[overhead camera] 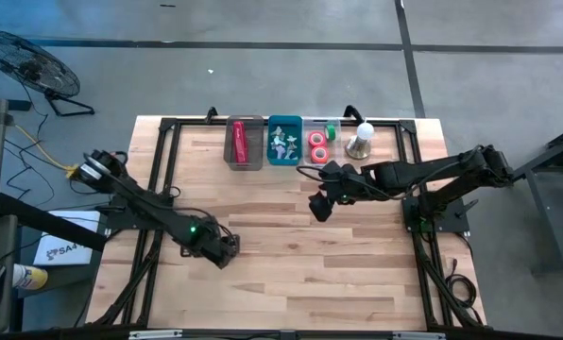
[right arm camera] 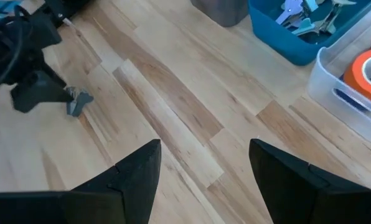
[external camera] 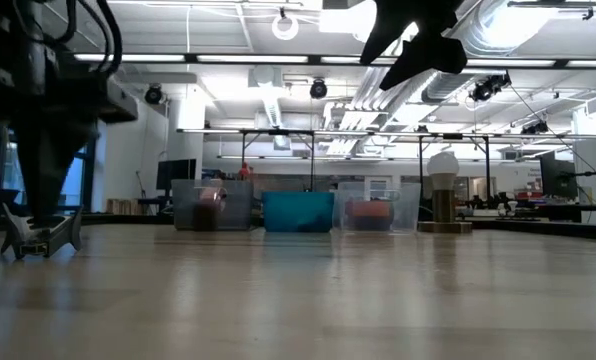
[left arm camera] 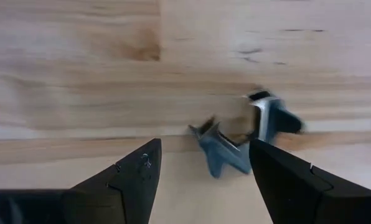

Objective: Pick and place Stapler, Stapler remover, tape
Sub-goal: Put the black staple remover into the blue bin

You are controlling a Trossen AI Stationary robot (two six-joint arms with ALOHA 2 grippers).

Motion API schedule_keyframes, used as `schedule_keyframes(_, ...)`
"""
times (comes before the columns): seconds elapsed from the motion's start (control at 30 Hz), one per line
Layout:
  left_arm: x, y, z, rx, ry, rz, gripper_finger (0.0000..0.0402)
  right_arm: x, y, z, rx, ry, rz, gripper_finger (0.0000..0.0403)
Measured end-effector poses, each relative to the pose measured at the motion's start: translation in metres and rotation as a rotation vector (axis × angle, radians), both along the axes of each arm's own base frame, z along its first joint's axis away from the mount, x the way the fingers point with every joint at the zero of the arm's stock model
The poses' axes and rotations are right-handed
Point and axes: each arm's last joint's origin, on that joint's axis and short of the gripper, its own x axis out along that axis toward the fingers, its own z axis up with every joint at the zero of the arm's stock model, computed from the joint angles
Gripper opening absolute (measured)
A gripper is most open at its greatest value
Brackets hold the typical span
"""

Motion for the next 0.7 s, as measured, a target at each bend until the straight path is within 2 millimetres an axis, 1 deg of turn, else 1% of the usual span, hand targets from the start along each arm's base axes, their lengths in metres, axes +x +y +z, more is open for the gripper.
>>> schedule_keyframes(0.13, 0.0017, -0.0018, -0.0078, -0.004, 0.038, 0.007, 0.0239, 0.0003, 0.0011, 0.0002, 0.004, -0.001, 0.019, 0.0236)
schedule_keyframes(0.37, 0.0006, -0.0006, -0.0087, 0.013, 0.055, 0.021, 0.0233, -0.0001, 0.0041, -0.0001, -0.001, 0.005, 0.045, 0.0236)
schedule_keyframes(0.43, 0.0007, -0.0007, -0.0086, 0.010, 0.055, 0.020, 0.0220, -0.0004, 0.0045, -0.0003, 0.003, 0.008, 0.050, 0.0236)
schedule_keyframes(0.7, 0.0007, -0.0013, -0.0087, -0.006, 0.061, 0.015, 0.0143, -0.0002, 0.0051, -0.0002, 0.006, 0.009, 0.068, 0.0236)
